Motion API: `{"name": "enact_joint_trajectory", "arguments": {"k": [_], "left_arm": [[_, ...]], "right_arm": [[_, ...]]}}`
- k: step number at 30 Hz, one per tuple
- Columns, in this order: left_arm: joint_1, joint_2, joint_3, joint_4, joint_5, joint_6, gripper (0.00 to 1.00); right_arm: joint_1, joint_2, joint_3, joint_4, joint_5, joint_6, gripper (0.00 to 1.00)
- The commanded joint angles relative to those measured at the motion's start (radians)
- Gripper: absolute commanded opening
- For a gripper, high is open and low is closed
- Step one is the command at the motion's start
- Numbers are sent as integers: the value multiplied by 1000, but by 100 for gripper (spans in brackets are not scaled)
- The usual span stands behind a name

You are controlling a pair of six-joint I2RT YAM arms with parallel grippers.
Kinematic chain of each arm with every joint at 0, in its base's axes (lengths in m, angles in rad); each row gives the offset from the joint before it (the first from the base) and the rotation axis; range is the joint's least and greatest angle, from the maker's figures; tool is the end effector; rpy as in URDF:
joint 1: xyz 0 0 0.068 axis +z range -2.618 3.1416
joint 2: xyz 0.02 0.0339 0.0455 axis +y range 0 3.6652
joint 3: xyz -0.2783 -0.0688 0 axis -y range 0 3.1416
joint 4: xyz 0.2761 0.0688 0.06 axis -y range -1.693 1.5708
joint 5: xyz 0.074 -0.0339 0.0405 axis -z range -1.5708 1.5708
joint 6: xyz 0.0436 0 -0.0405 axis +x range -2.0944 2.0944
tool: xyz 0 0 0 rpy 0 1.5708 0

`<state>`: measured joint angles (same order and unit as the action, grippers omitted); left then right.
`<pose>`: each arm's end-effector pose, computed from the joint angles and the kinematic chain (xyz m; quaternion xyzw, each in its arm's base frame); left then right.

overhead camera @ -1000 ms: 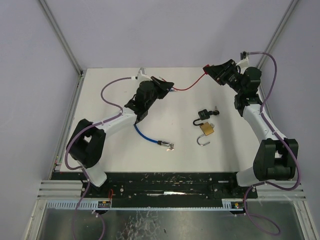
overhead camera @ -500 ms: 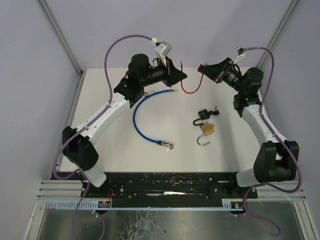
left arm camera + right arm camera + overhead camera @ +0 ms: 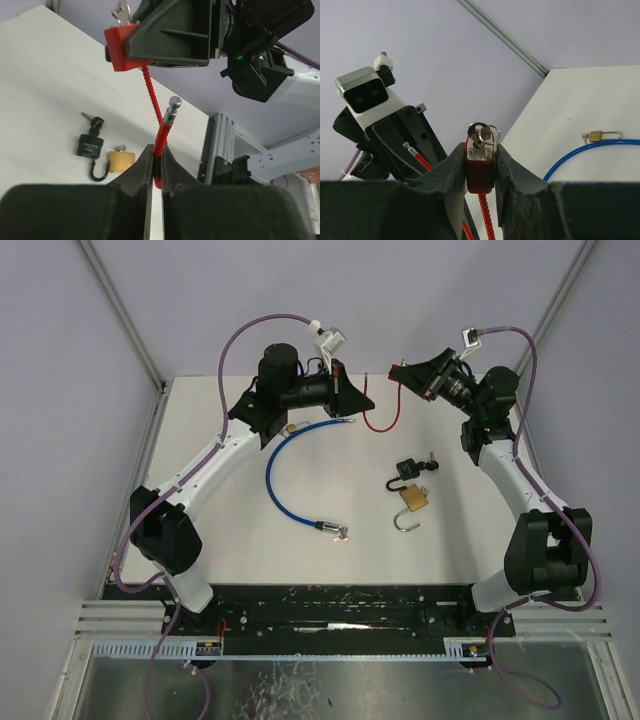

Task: Lock with the key
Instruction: Lock the lock.

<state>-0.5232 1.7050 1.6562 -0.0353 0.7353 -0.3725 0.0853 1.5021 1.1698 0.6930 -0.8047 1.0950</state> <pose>0.3682 -0.2461 0.4268 0.2943 0.6667 -0.5120 0.4547 0.3749 0.0636 0.3946 -0.0287 0.6139 0.6062 0.5048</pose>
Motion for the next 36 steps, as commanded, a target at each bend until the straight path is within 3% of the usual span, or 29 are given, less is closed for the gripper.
{"name": "enact_joint_trajectory", "arguments": {"k": [1, 13, 36], "left_arm": [[-2, 43, 7, 95, 131, -105, 0], [-1, 142, 23, 207, 245, -278, 0], [2, 208, 66, 291, 298, -370, 0]], "right_arm": [[45, 12, 80, 73, 2, 41, 0], [62, 24, 79, 100, 8, 45, 0], [96, 32, 63, 92, 7, 25, 0]]}}
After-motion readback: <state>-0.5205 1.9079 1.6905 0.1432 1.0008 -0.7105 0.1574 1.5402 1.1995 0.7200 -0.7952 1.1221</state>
